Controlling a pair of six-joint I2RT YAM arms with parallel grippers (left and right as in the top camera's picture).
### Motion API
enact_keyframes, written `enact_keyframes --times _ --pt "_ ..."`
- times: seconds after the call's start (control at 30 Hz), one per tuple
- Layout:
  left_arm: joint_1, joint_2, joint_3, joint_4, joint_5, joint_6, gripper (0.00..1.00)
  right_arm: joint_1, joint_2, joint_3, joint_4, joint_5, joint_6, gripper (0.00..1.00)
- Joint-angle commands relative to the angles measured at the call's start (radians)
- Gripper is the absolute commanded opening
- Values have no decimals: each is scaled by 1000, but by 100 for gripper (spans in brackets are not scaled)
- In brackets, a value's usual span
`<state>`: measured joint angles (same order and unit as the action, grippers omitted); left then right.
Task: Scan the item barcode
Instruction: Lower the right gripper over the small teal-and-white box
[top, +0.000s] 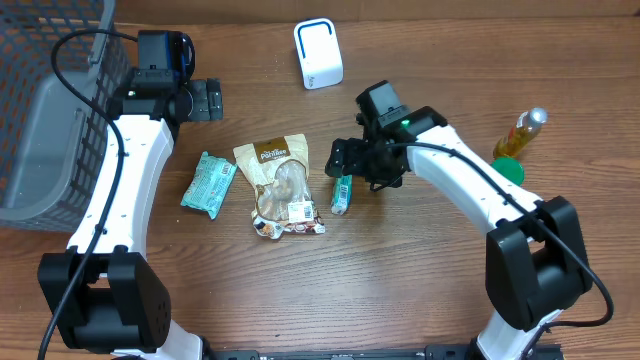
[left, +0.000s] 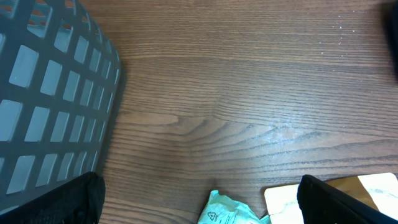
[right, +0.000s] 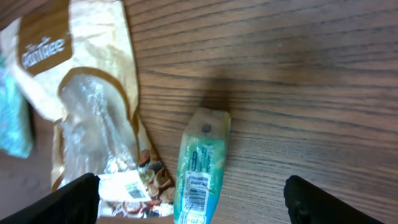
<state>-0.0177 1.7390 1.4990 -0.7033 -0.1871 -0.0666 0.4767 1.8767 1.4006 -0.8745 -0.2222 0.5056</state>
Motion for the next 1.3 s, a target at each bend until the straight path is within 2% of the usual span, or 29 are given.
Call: enact_keyframes --times 0.0,0.2,0.33,0.4,0.53,0.87,1.07,1.13,1.27 --pt "-3 -18 20 3 -3 22 100 32 -2 12 5 116 67 90" --pt "-3 -18 20 3 -3 22 99 79 0 10 10 162 101 87" --pt "-3 -18 20 3 -3 22 100 109 0 -10 18 177 111 80" --pt "-3 -18 20 3 -3 22 100 118 0 -48 38 230 169 80" --pt "-3 -18 20 3 -3 22 99 119 -1 -104 97 221 187 79" --pt "-3 -18 20 3 -3 22 100 119 0 -156 164 220 187 44" --pt "-3 -18 20 3 -3 22 100 119 0 -165 168 221 187 35" --pt "-3 -18 20 3 -3 22 100 119 0 -171 169 221 187 26" --pt "-3 -18 20 3 -3 22 99 119 -1 -169 170 222 185 15"
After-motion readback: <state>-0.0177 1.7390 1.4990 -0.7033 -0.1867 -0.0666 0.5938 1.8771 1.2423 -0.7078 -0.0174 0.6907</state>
